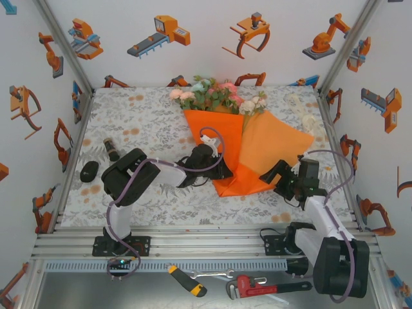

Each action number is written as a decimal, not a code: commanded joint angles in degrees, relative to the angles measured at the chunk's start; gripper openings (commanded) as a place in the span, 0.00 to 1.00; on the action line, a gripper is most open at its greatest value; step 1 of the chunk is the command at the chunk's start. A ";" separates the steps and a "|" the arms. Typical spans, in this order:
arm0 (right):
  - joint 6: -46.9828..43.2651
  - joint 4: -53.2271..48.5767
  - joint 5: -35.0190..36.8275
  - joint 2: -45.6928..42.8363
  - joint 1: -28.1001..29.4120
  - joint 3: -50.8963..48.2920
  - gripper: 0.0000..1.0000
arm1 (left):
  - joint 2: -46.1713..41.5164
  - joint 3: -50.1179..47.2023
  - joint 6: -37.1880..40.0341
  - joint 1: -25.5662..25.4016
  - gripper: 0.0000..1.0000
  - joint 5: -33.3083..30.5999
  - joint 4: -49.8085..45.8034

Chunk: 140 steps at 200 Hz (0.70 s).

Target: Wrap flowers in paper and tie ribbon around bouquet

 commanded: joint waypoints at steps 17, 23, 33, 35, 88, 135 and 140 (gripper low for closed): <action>-0.50 9.31 -4.38 1.07 0.84 -1.99 0.50 | 0.79 -0.41 -0.54 0.06 0.25 -0.17 -0.66; -1.14 8.98 -4.85 0.36 1.16 -1.73 0.44 | 0.68 -0.54 -0.50 0.06 0.25 -0.45 -0.66; -2.08 7.34 -4.57 -1.44 1.79 -1.20 0.35 | 0.65 -0.60 -0.58 0.06 0.25 -0.57 -0.67; -2.29 6.97 -4.40 -1.80 1.93 -1.08 0.34 | 0.65 -0.64 -0.55 0.06 0.25 -0.62 -0.66; -8.40 2.25 -1.42 -4.48 13.14 4.27 0.00 | 1.00 -0.16 -0.62 0.06 0.25 -0.16 -0.91; -11.99 8.42 -2.30 1.04 24.91 9.59 0.00 | 1.00 -1.12 -1.06 0.06 0.25 -1.06 0.13; -11.85 9.36 -2.38 2.04 25.53 9.85 0.00 | 1.00 -1.05 -0.98 0.02 0.25 -1.09 0.01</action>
